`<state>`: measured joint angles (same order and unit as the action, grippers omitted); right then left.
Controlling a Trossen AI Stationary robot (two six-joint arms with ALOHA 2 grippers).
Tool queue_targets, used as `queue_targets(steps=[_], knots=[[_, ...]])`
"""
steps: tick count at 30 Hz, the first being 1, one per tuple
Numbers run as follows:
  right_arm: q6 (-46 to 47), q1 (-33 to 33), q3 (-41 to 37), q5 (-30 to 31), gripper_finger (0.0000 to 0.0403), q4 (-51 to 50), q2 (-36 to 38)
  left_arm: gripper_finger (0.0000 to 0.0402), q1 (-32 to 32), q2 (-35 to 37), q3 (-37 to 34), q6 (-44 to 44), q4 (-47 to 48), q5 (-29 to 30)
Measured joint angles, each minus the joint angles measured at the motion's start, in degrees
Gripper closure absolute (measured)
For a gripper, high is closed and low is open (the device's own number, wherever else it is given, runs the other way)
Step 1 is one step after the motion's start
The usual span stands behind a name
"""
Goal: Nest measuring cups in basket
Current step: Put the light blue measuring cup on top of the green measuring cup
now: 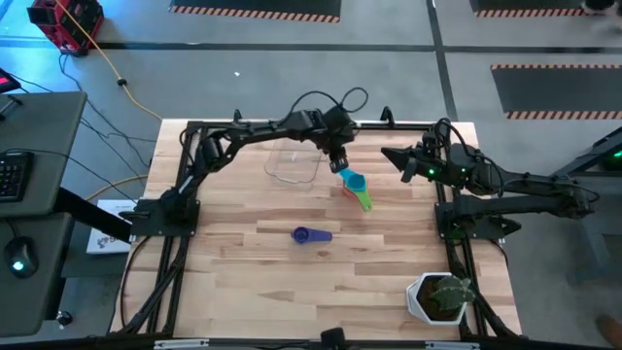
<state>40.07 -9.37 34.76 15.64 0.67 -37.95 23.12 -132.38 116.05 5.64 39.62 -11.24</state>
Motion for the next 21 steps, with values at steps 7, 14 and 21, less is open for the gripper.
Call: queue_targets(steps=[7,14,21], knots=[[0.8,0.0,0.0,0.4,0.0403,0.0,0.0,0.0401,-1.3,-1.4,0.0,-1.1,-1.0,5.9],[2.5,0.0,0.0,0.4,0.0403,0.0,0.0,0.0401,-1.0,-2.9,0.1,0.0,-1.1,3.2],[3.4,0.0,0.0,0.2,0.0403,0.0,0.0,0.0401,-1.4,-4.5,-0.1,1.9,5.3,3.2]])
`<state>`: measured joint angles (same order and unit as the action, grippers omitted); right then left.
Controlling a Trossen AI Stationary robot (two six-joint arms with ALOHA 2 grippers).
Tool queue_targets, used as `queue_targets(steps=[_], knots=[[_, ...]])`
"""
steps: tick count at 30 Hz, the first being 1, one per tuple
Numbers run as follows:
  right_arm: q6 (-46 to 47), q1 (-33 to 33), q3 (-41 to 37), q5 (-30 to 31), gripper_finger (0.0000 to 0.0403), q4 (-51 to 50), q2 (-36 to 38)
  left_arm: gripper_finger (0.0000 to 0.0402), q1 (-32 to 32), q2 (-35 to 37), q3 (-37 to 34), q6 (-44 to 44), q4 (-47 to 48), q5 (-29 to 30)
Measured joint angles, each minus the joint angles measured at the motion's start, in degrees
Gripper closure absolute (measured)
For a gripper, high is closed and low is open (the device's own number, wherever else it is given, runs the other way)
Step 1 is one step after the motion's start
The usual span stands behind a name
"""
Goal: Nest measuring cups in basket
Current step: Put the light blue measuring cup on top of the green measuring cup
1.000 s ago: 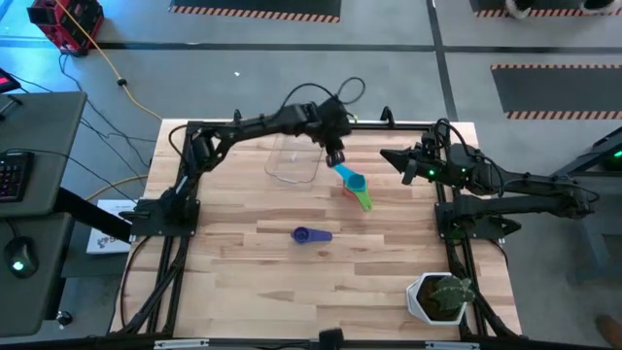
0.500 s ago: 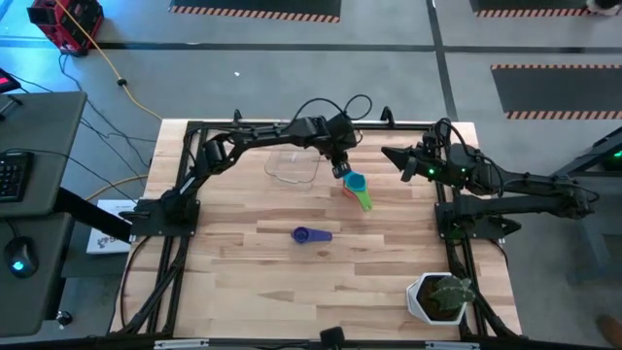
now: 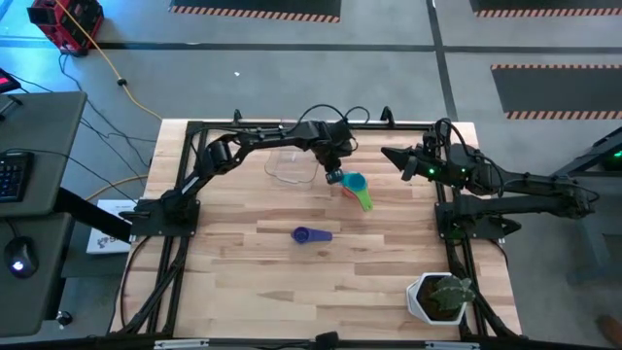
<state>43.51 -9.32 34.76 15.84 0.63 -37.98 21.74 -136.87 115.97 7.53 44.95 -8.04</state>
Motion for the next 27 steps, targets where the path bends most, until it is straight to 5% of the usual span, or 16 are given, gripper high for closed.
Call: queue_targets(steps=[11,20,27], knots=[[-1.4,0.0,0.0,0.0,0.0403,-0.6,0.0,0.0401,-0.9,4.1,0.1,-3.8,5.1,-2.9],[-1.1,0.0,0.0,0.0,0.0403,-0.6,0.0,0.0401,-2.9,4.1,0.1,-6.7,0.7,10.7],[-0.5,0.0,0.0,-0.9,0.0403,-0.7,0.0,0.0401,-3.5,2.1,0.0,-14.1,4.9,8.4]])
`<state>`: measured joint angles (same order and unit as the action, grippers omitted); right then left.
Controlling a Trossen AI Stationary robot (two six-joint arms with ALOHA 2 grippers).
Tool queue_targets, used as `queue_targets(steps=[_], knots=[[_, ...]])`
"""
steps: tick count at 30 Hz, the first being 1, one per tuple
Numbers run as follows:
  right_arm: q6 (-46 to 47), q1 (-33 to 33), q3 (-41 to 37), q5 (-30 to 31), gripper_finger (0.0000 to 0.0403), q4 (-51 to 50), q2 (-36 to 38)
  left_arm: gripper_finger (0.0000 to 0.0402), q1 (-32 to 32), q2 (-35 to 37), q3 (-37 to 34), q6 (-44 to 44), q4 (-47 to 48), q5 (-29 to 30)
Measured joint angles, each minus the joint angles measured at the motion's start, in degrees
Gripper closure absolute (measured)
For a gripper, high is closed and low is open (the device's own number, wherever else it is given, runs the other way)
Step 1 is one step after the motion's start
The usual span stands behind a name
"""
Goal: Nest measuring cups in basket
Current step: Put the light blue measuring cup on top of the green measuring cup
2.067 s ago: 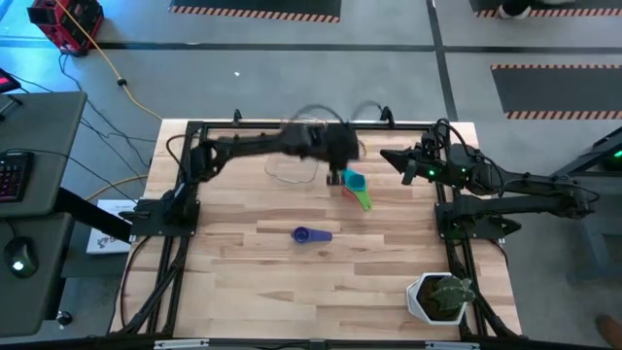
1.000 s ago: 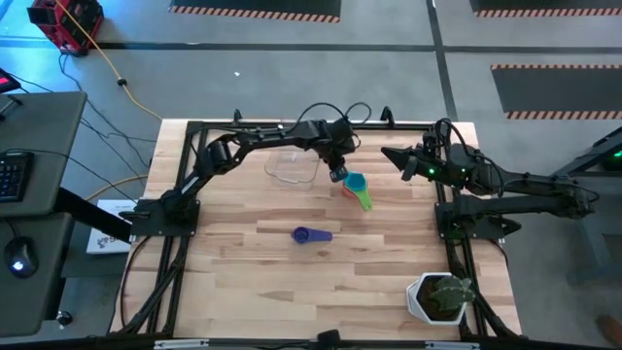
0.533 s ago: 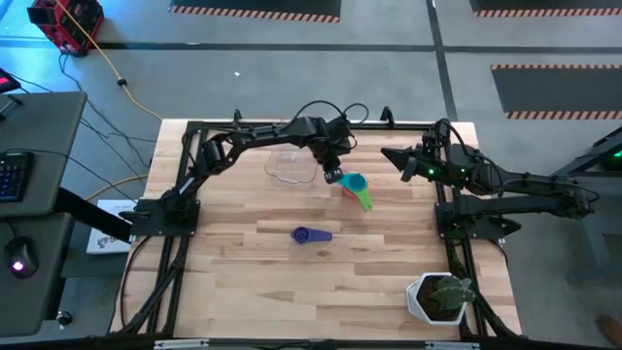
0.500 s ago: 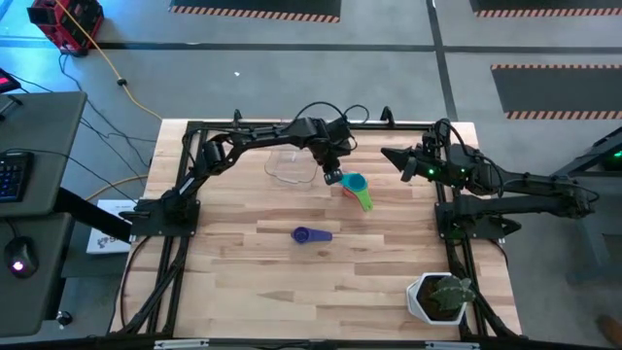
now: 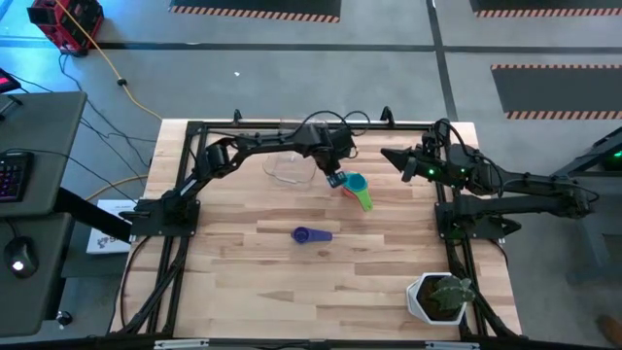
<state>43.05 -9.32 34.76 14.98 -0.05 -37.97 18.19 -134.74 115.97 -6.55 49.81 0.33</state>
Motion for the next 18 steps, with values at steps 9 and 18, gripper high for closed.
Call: queue_targets(steps=[9,18], knots=[[-0.2,0.0,0.0,0.0,0.0403,-0.4,0.0,0.0401,-3.4,0.0,0.1,-5.3,1.3,-6.4],[-0.7,0.0,0.0,-0.2,0.0403,-0.6,0.0,0.0401,-8.7,0.0,0.1,-7.6,2.3,-9.0]])
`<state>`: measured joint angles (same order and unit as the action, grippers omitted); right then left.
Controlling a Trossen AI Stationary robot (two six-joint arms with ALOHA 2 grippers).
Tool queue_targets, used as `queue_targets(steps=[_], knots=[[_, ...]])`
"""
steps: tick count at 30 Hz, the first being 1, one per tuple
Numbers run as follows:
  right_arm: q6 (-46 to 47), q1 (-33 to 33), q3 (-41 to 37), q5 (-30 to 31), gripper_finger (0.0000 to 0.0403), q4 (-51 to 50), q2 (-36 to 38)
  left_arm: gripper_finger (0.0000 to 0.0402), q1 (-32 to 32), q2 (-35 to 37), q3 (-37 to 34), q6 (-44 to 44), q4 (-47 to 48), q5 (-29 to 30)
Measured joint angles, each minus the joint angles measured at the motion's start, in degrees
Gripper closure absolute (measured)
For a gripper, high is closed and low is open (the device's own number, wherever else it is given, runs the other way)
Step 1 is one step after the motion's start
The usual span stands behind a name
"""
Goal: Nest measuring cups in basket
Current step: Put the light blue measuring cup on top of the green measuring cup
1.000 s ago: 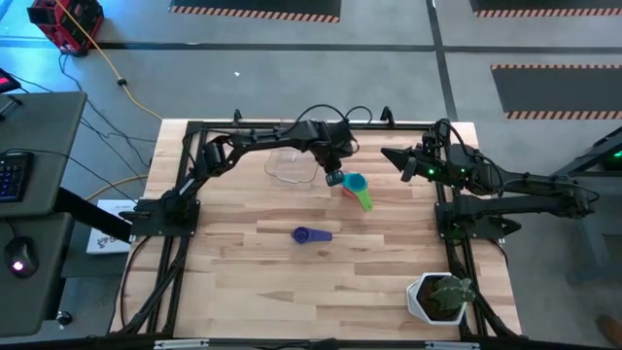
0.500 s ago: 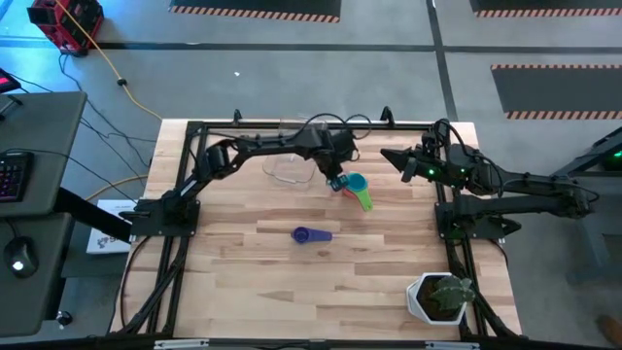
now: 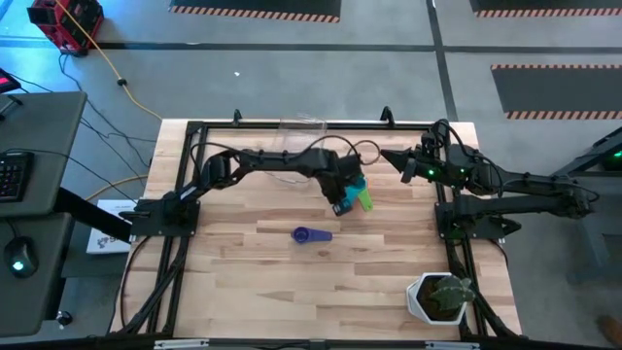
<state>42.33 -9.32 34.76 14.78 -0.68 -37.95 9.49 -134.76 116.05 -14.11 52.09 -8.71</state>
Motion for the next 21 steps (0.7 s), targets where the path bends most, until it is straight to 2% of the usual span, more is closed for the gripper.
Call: queue_targets(steps=[14,18,21], knots=[[-0.2,0.0,0.0,0.0,0.0403,0.0,0.0,0.0401,-4.9,0.0,0.0,-2.2,-15.2,0.2],[-0.2,0.0,0.0,-0.3,0.0403,0.0,0.0,0.0401,-5.1,0.0,0.0,-0.8,-16.5,0.1],[-0.2,0.0,0.0,-0.5,0.0403,-0.1,0.0,0.0401,-4.5,1.4,0.0,1.3,-13.7,-2.0]])
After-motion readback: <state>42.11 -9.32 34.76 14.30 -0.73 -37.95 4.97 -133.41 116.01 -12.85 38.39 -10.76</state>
